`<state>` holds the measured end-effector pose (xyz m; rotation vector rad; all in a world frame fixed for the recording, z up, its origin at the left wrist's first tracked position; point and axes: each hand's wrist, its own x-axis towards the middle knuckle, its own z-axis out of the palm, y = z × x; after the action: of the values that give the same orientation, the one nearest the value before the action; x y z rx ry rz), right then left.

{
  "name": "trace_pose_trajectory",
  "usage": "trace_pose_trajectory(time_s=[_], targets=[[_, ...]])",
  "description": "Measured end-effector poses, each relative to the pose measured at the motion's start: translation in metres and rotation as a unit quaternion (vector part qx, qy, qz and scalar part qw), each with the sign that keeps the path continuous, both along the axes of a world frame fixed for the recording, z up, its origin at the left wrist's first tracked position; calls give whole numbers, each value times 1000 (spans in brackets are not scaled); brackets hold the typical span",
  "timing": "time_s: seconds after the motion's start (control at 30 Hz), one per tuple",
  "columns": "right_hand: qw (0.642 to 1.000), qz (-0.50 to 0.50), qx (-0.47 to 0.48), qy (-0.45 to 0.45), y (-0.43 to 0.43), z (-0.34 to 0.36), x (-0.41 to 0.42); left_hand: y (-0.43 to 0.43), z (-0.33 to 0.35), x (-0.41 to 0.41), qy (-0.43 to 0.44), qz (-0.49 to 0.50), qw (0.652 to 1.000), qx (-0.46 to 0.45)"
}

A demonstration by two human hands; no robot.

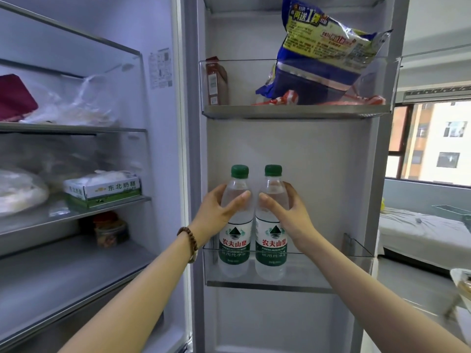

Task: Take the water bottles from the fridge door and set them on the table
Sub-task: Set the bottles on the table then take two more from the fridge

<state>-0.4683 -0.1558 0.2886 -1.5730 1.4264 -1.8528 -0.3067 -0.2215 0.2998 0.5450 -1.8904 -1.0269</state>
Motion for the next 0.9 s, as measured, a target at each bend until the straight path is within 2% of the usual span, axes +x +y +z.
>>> trace_pose_trajectory(time_s=[0.23, 0.47, 0.7, 0.9], targets=[[996, -1, -86, -6, 13, 24, 4, 21, 22, 4, 102, 17, 994, -31], [979, 72, -189, 23, 43, 79, 27, 62, 68, 36, 165, 71, 978, -103], [952, 234, -197, 7, 68, 86, 75, 141, 72, 79, 135, 222, 954, -151], [905, 405, -131, -12, 112, 57, 135, 244, 41, 126, 97, 408, 899, -129]])
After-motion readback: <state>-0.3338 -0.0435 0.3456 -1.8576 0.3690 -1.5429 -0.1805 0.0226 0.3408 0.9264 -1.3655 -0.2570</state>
